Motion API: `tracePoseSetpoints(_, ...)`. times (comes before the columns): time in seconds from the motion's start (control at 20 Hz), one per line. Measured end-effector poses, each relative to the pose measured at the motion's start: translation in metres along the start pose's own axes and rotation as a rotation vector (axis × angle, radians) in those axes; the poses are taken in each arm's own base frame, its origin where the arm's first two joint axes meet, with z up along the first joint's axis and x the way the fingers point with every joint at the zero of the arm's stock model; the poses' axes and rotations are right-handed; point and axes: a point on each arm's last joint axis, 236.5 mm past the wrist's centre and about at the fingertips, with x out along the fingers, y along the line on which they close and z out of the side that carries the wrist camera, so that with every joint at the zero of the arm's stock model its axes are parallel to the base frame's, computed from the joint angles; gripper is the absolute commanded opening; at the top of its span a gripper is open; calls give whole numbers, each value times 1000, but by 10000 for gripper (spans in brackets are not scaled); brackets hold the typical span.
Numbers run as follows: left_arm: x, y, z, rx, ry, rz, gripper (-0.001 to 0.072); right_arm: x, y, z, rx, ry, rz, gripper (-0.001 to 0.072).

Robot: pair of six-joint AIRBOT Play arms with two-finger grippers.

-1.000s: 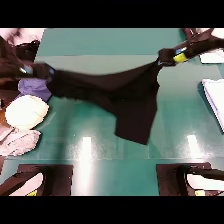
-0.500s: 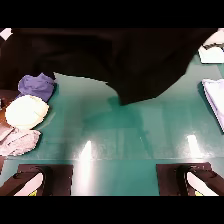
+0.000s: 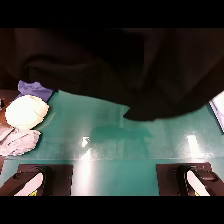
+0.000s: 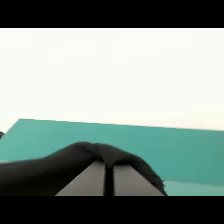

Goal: Fold the shirts.

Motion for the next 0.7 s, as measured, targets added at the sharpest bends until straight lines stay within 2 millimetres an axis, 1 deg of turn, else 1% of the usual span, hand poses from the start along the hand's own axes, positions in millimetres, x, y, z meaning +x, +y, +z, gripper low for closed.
tracePoseSetpoints(0.05, 3, 4, -7, -8, 26, 6, 24, 8, -4, -11, 19, 53, -3, 16)
tracePoseSetpoints(0.1, 7, 14, -20, -26, 67, 22, 25, 19, -9, -27, 41, 125, -6, 17)
tracePoseSetpoints(0.2, 22, 40, -54, -90, 163, 59, 25, 47, -19, -70, 84, 319, -2, 17)
tracePoseSetpoints(0.3, 43, 69, -106, -193, 282, 83, 25, 75, -27, -122, 119, 536, 12, 17)
tracePoseSetpoints(0.5, 86, 119, -234, -423, 494, 110, 26, 133, -33, -225, 181, 906, 53, 19)
tracePoseSetpoints(0.55, 96, 130, -264, -476, 529, 122, 57, 147, -34, -247, 193, 965, 60, 20)
tracePoseSetpoints(0.6, 105, 140, -288, -518, 556, 135, 352, 160, -35, -268, 205, 1016, 64, 22)
tracePoseSetpoints(0.65, 112, 150, -308, -553, 571, 153, 620, 175, -37, -286, 217, 1048, 65, 32)
tracePoseSetpoints(0.7, 119, 161, -323, -584, 579, 173, 611, 187, -39, -302, 228, 1072, 64, 237)
